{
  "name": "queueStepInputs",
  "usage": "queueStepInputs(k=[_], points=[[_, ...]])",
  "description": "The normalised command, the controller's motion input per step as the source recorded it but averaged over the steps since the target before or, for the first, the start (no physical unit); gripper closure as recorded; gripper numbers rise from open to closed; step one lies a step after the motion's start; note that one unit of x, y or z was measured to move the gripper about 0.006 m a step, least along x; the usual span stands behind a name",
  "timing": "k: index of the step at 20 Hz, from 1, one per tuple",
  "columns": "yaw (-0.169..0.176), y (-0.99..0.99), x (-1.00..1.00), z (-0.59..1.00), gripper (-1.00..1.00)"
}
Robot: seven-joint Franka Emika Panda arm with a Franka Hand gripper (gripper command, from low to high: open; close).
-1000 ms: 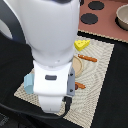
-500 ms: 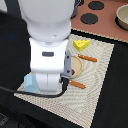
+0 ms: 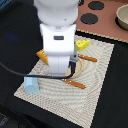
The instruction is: Interact with the objects in diverse but meaningful ways.
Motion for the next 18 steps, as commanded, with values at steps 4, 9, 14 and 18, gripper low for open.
queueStepInputs(k=[4, 9, 14, 18], points=[[0.0, 0.78, -0.59, 0.0, 1.0], [0.003, 0.73, -0.61, -0.03, 1.0], [0.023, 0.63, -0.65, -0.16, 1.0], [0.032, 0.61, -0.64, -0.13, 1.0]])
